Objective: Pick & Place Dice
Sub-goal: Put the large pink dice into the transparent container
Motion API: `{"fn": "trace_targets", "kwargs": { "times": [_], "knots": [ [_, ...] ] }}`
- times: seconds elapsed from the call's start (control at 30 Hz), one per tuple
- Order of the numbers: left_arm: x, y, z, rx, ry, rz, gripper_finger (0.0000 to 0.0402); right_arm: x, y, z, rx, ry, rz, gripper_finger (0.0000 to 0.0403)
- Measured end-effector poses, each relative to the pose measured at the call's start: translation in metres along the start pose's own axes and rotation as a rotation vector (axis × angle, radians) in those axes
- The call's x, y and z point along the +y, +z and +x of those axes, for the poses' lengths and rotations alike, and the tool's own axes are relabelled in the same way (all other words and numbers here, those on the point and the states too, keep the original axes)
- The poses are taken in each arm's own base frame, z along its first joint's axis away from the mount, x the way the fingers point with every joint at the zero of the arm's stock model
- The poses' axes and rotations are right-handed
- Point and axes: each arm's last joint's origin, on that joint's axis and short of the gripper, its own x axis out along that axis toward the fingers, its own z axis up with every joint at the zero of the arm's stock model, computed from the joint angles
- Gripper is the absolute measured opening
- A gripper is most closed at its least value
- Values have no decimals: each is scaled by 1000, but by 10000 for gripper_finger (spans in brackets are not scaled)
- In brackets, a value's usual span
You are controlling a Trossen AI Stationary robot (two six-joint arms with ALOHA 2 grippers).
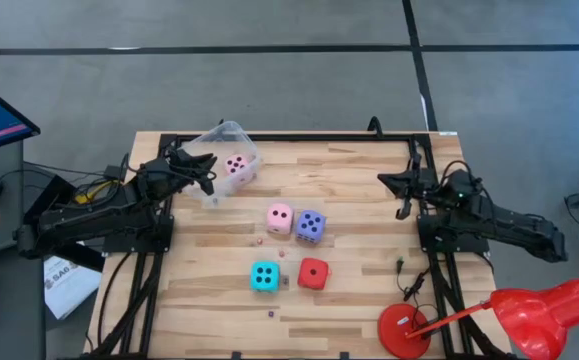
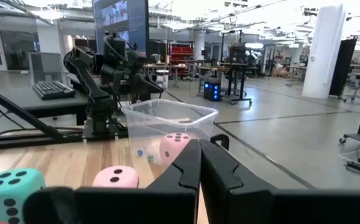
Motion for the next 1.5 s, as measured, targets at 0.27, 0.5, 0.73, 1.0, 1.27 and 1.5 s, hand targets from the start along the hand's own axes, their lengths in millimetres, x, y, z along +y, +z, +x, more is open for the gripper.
{"fn": "trace_targets", "kwargs": {
  "times": [0.27, 0.5, 0.73, 1.0, 1.27, 1.5],
  "knots": [
    [-1, 3, 0, -33, -6, -13, 66, 1, -12, 0, 126, 1, 71, 0],
    [-2, 11, 0, -104, -18, -40, 66, 1, -14, -1, 145, 1, 71, 0],
    [-3, 10, 3, -103, -17, -23, 77, 0, -14, -1, 145, 2, 51, 0],
    [-8, -2, 22, -12, -1, 117, 143, 0, -14, -1, 140, 2, 37, 0],
    [-13, -1, 34, -48, -6, 106, 240, 0, -14, -1, 141, 2, 37, 0],
    [-14, 4, 33, -96, -7, 163, 312, 0, -14, -1, 141, 2, 37, 0]
  ]
}}
